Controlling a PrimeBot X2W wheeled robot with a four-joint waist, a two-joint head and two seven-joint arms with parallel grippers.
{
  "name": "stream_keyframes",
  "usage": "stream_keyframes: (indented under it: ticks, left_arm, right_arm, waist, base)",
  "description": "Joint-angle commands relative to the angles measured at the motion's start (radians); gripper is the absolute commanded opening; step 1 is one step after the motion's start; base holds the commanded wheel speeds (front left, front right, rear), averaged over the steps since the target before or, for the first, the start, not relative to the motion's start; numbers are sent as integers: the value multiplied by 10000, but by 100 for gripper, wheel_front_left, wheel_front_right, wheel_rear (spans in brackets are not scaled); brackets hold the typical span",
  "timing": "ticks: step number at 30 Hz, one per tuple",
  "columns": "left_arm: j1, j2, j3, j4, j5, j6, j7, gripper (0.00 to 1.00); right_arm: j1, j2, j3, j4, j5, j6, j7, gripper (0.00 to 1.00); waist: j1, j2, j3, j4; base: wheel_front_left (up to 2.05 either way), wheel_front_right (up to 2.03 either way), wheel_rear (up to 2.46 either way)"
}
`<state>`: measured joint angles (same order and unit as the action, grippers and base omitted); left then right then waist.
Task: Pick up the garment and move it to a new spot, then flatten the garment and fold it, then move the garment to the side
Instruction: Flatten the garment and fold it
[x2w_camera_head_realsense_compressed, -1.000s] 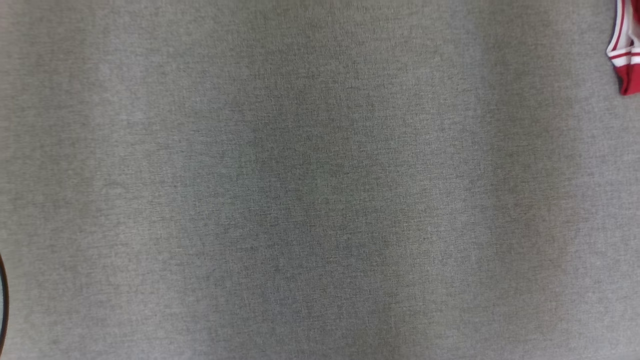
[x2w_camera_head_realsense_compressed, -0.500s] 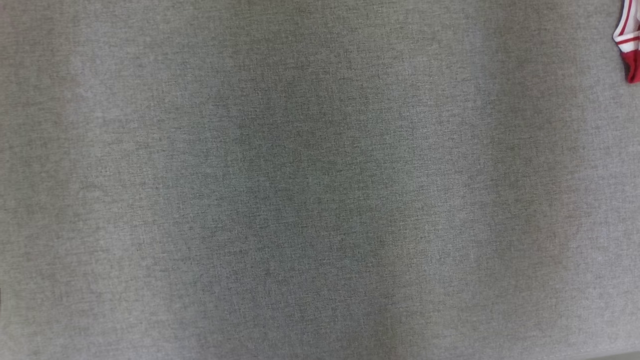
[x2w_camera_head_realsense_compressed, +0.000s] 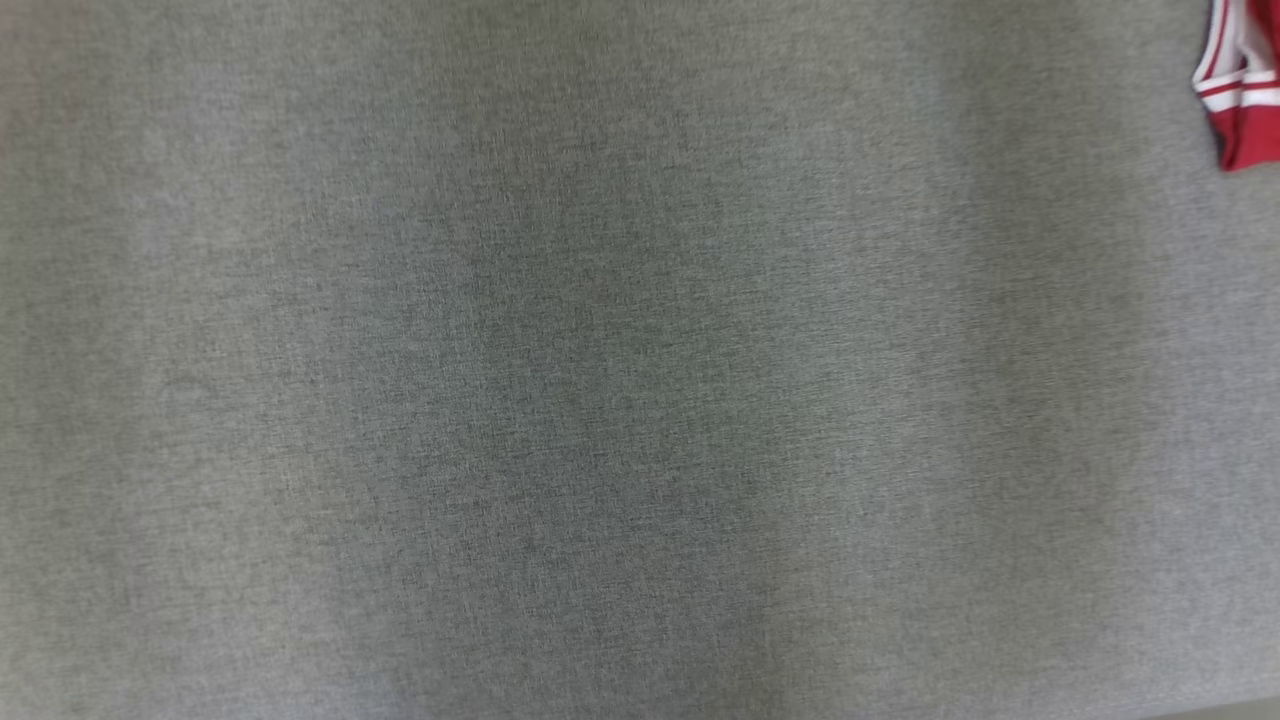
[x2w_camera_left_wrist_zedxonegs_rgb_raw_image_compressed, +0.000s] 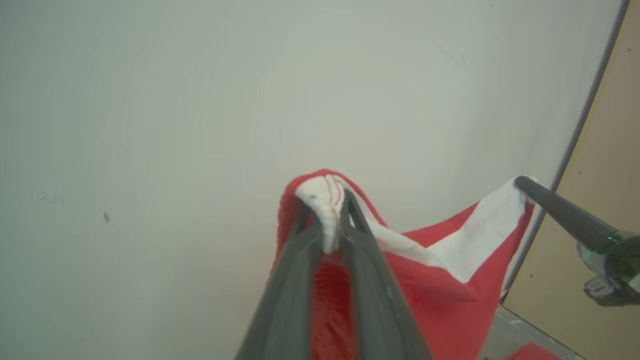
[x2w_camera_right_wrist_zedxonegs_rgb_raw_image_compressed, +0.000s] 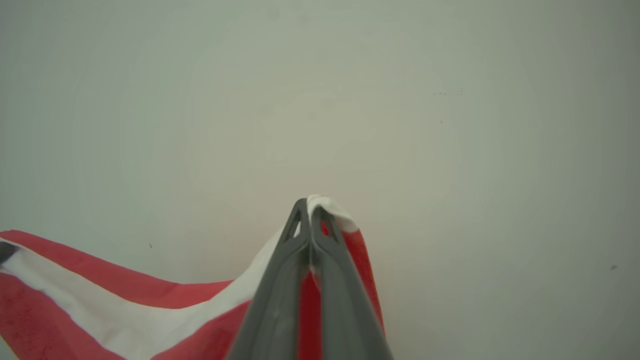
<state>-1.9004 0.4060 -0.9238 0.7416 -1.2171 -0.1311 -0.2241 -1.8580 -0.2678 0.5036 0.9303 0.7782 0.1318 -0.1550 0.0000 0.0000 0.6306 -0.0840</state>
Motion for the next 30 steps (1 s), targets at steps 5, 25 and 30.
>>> stream_keyframes:
  ticks: [5,25,30]
  left_arm:
    - [1450,620,-247,-964,-185,17,-348,0]
    - [13025,592,4318,-6946,3995,661,-405,0]
    - [15043,87,4785,-7440,4656,568,-406,0]
  right_arm:
    - [1532,-328,773,-1142,971,-28,-132,0]
    - [10290,-2899,2238,-6431,3030,-28,-859,0]
    - [12458,-3154,2002,-7075,2908,-28,-952,0]
  waist:
    - [0,0,-530,-65]
    - [0,0,-2790,-94]
    - [0,0,-3196,-65]
  base:
    - [0,0,0]
    - [0,0,0]
    - [0,0,0]
